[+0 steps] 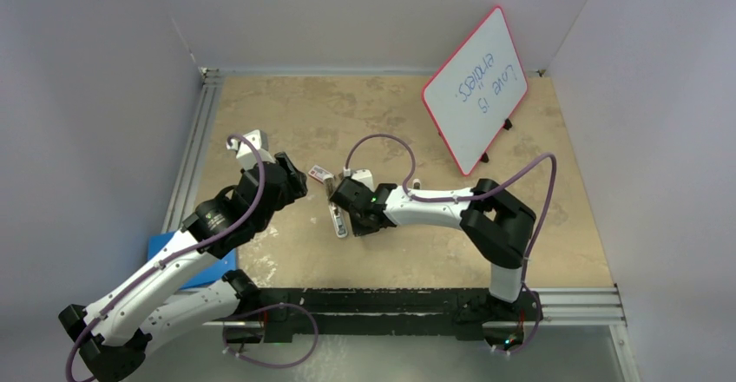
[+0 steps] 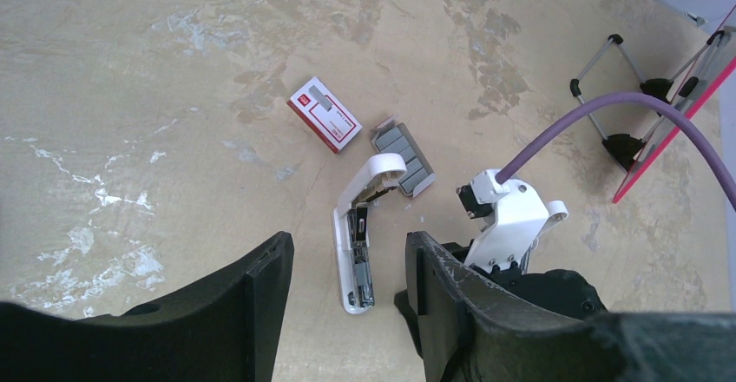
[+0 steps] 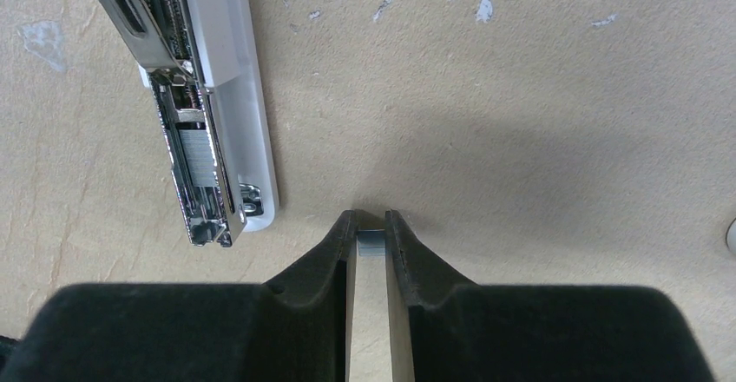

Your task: Load the staples into the stapler

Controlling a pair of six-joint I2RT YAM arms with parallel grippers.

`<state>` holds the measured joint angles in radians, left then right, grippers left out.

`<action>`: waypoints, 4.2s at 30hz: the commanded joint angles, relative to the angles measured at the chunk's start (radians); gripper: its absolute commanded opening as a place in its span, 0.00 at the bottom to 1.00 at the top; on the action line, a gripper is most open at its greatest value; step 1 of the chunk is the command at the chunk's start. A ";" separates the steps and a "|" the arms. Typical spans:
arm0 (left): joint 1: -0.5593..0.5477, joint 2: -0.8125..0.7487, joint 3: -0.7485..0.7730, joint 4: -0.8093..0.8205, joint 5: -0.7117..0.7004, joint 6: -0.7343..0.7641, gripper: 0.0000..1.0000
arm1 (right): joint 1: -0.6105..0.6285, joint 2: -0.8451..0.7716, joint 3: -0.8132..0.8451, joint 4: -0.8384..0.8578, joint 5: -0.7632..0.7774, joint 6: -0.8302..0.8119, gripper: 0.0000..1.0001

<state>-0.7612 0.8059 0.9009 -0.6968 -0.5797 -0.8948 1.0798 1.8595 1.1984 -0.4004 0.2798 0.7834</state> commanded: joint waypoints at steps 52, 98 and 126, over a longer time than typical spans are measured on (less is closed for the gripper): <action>0.003 0.033 0.002 0.045 0.017 0.027 0.50 | -0.282 -0.354 -0.320 0.145 0.258 -0.007 0.28; 0.003 0.025 -0.004 0.043 0.019 0.026 0.51 | -0.267 -0.320 -0.241 0.181 0.186 -0.016 0.27; 0.003 0.036 -0.010 0.054 0.035 0.026 0.50 | -0.266 -0.178 -0.247 0.030 0.144 0.104 0.36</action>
<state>-0.7612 0.8452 0.9009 -0.6884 -0.5491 -0.8936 0.8082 1.6775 0.9424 -0.3008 0.4179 0.8688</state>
